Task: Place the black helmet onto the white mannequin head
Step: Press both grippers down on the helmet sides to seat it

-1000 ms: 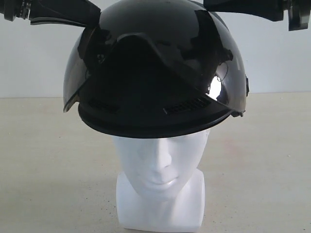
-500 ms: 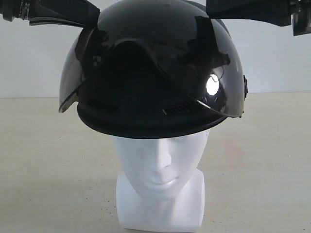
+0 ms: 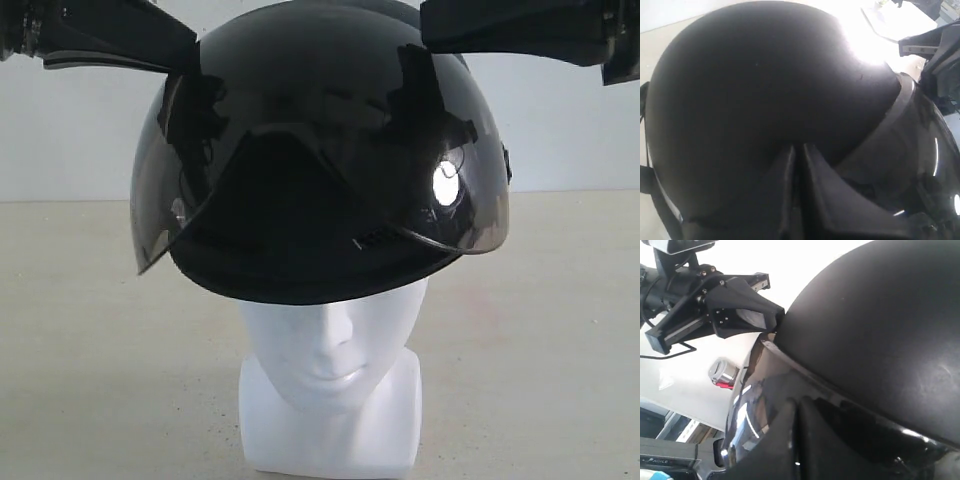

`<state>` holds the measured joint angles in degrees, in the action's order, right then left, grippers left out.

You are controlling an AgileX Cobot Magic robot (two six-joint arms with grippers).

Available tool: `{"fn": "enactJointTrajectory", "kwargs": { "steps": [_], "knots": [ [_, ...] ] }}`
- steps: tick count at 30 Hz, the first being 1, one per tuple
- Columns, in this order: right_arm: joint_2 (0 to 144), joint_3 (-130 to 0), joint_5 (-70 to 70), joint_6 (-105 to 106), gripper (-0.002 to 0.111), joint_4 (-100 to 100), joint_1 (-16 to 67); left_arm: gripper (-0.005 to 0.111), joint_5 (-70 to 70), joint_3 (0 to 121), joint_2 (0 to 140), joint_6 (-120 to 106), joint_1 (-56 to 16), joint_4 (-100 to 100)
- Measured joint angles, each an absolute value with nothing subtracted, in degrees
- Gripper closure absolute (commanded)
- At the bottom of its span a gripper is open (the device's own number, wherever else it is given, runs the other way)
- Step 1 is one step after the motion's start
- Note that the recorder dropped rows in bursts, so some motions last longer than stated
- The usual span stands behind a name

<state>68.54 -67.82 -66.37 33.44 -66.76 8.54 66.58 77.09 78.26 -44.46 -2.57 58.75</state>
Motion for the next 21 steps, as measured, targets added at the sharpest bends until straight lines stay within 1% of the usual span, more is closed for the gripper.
{"fn": "enactJointTrajectory", "kwargs": {
  "steps": [8, 21],
  "knots": [
    [68.33, -66.52, -70.18, 32.54, 0.108, -66.34, 8.54, 0.102, 67.82, 72.97, 77.46, -44.59, -2.34, 59.15],
    [67.86, -61.10, -73.20, 32.95, 0.108, -69.10, 8.54, 0.102, 67.85, 72.89, 77.46, -44.59, -2.34, 58.92]
  ]
}}
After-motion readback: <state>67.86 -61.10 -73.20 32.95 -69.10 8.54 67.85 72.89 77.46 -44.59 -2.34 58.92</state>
